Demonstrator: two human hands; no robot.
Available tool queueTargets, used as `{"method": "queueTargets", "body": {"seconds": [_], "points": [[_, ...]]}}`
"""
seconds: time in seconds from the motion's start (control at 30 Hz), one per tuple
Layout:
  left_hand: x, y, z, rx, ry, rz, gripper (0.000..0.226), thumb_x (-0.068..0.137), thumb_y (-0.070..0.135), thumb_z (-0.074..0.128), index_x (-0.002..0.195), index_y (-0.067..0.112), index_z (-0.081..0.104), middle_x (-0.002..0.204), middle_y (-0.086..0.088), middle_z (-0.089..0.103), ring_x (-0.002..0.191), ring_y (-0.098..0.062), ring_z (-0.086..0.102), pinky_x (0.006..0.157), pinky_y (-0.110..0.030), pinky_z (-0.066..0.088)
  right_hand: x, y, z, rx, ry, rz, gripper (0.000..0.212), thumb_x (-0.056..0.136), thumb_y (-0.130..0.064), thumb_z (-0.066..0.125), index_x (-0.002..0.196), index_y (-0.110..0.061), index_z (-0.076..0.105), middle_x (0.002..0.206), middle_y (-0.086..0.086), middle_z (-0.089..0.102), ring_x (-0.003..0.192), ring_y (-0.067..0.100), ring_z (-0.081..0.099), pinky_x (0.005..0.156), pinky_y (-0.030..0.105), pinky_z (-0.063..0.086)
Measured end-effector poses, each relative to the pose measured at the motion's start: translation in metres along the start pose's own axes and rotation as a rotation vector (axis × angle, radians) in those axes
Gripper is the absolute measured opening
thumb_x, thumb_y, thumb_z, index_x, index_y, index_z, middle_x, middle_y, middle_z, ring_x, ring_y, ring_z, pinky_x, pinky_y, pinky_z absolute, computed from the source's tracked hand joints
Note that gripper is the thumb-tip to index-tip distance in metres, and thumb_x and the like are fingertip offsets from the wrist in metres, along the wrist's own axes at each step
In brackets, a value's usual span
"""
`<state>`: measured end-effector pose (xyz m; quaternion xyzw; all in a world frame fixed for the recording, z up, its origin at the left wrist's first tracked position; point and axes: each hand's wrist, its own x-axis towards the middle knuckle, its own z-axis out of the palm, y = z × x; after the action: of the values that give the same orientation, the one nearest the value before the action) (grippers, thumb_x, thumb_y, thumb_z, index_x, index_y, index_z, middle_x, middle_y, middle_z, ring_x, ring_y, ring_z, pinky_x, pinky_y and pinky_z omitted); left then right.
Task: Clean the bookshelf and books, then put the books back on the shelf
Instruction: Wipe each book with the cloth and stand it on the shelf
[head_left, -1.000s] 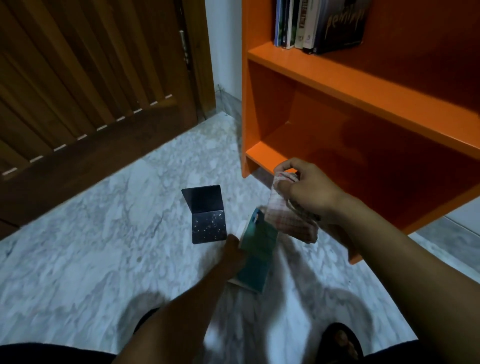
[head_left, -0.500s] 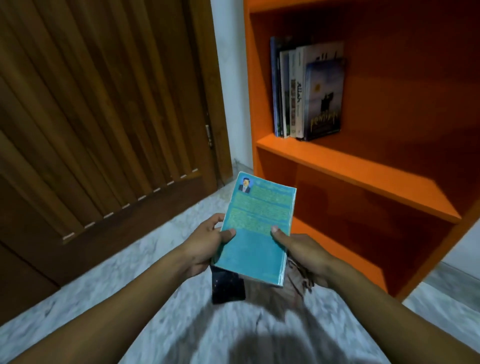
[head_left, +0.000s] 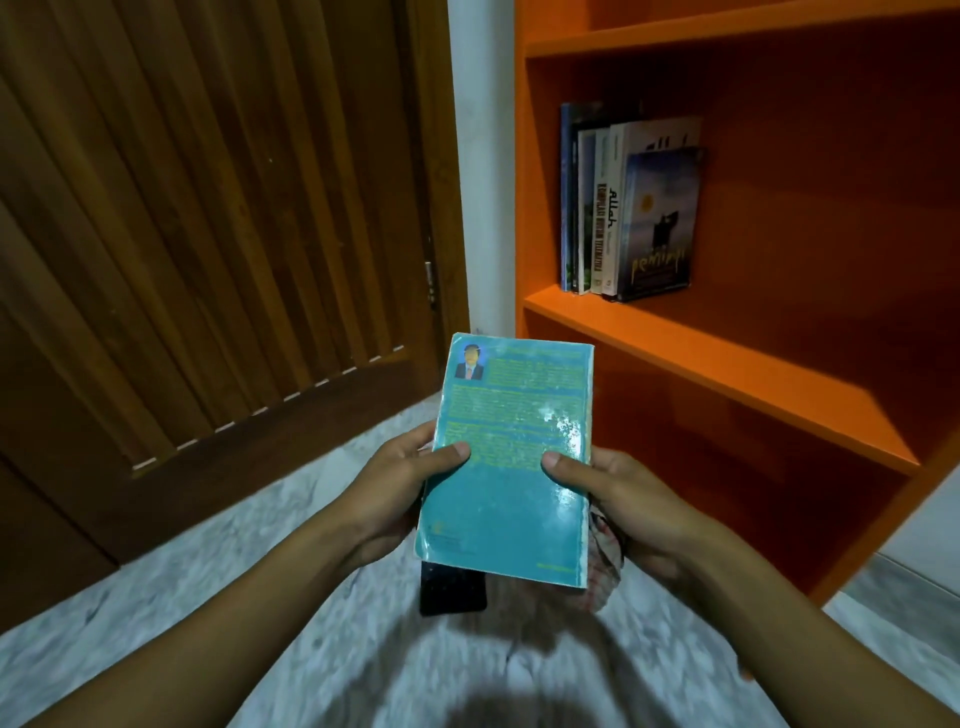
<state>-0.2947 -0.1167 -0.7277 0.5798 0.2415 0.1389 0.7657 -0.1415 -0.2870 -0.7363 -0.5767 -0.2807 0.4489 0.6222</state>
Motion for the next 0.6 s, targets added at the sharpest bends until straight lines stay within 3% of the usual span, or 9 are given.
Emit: {"method": "queueTargets", "body": {"seconds": [0.1,0.23,0.3,0.37,0.47,0.6], "points": [[-0.001,-0.003,0.002,-0.138,-0.062,-0.017,0.036,0.1,0.015,0.051,0.136,0.02,0.056,0.13,-0.015,0.066,0.12,-0.042,0.061,0.102,-0.058,0.047,-0.002,-0.003,0.002,0.015,-0.044,0.013,0.031,0.097,-0.026,0.056,0.121,-0.01,0.067,0.116,0.008,0.074,0.107,0.025,0.071,0.09,0.036,0.056],[0.001,0.005,-0.003,-0.111,0.013,0.045,0.033,0.1,0.018,0.05,0.133,0.021,0.058,0.123,-0.015,0.07,0.109,-0.04,0.066,0.09,-0.053,0.054,0.002,0.001,-0.006,0.154,-0.005,0.072,0.036,0.097,-0.04,0.056,0.121,-0.016,0.065,0.121,0.008,0.071,0.114,0.025,0.067,0.102,0.042,0.047],[0.002,0.008,-0.009,-0.069,0.043,0.075,0.032,0.101,0.018,0.05,0.132,0.019,0.057,0.121,-0.015,0.07,0.105,-0.04,0.068,0.089,-0.052,0.055,0.007,0.007,-0.021,0.267,0.152,0.177,0.033,0.082,-0.037,0.077,0.101,-0.012,0.066,0.101,0.013,0.074,0.094,0.029,0.072,0.094,0.046,0.052],[0.001,0.009,-0.013,-0.046,0.073,0.077,0.03,0.101,0.02,0.05,0.13,0.019,0.058,0.119,-0.014,0.072,0.1,-0.037,0.07,0.086,-0.05,0.056,0.005,0.008,-0.03,0.315,0.232,0.347,0.024,0.082,-0.022,0.075,0.092,-0.003,0.065,0.088,0.02,0.071,0.077,0.031,0.071,0.087,0.046,0.055],[0.0,0.01,-0.018,-0.012,0.085,0.067,0.028,0.102,0.021,0.05,0.128,0.02,0.059,0.117,-0.013,0.072,0.1,-0.038,0.07,0.087,-0.05,0.056,0.002,0.007,-0.033,0.411,0.252,0.44,0.023,0.098,-0.009,0.052,0.102,0.012,0.062,0.1,0.031,0.07,0.09,0.038,0.07,0.097,0.056,0.049],[-0.002,0.009,-0.016,0.035,0.062,0.072,0.026,0.102,0.019,0.049,0.126,0.017,0.059,0.114,-0.015,0.073,0.095,-0.036,0.072,0.084,-0.049,0.057,0.007,-0.003,-0.026,0.556,0.326,0.357,0.039,0.103,-0.026,0.047,0.115,0.007,0.063,0.117,0.031,0.067,0.113,0.042,0.062,0.102,0.062,0.041]]}}
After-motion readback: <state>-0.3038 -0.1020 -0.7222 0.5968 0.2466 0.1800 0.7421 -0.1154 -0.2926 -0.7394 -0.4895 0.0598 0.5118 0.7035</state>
